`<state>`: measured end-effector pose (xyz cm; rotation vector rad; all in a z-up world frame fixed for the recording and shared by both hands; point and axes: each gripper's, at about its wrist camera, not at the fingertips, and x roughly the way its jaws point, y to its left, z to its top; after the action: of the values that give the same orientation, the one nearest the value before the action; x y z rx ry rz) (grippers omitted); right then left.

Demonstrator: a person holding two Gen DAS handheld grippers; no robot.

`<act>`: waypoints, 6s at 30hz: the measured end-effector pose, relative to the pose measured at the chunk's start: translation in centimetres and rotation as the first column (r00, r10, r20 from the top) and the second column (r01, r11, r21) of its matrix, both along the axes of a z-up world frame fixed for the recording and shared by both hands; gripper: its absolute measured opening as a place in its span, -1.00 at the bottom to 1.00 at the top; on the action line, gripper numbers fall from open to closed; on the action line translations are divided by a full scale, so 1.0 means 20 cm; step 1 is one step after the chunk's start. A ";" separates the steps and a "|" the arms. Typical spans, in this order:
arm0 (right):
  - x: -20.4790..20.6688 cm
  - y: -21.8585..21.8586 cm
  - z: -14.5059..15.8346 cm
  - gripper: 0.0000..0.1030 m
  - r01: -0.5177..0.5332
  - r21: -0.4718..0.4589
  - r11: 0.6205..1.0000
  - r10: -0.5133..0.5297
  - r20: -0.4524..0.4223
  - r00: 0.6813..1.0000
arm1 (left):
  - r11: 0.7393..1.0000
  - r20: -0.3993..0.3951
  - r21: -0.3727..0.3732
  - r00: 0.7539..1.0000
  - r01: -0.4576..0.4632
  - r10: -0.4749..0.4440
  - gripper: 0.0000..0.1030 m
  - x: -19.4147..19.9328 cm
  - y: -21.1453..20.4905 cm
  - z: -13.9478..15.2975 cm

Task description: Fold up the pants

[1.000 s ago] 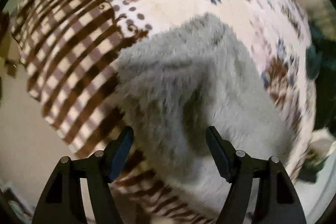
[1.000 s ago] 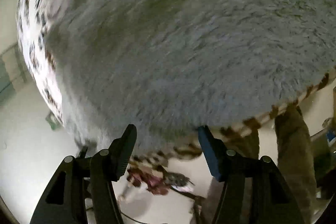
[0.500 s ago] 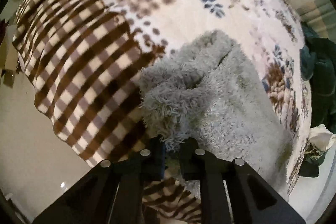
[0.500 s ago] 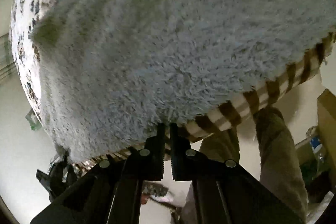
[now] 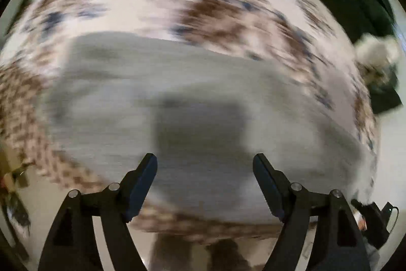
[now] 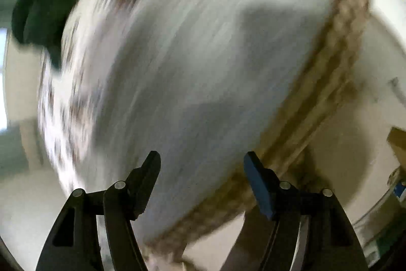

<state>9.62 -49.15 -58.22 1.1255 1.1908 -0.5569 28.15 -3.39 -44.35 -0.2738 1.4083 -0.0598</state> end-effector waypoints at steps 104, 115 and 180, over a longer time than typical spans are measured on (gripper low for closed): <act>1.22 1.57 -0.27 0.66 -0.850 -0.008 0.526 0.837 -0.170 0.519 | 0.623 -0.032 -0.284 0.657 -0.729 0.753 0.37 -0.36 1.10 -0.53; 1.17 1.38 -0.29 0.66 -0.741 -0.058 0.669 0.720 -0.198 0.665 | 0.718 0.273 -0.360 0.668 -0.596 0.692 -0.77 -0.18 1.05 -0.35; 0.14 -0.10 -0.45 -0.79 0.008 0.402 0.916 -0.082 0.167 0.982 | 0.829 -0.042 -0.098 0.830 0.550 -0.556 0.56 0.53 -1.63 -0.28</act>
<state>12.45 -51.25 -67.27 1.5222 1.1495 -0.2386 38.82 -35.99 -49.88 0.0785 1.5182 -0.5965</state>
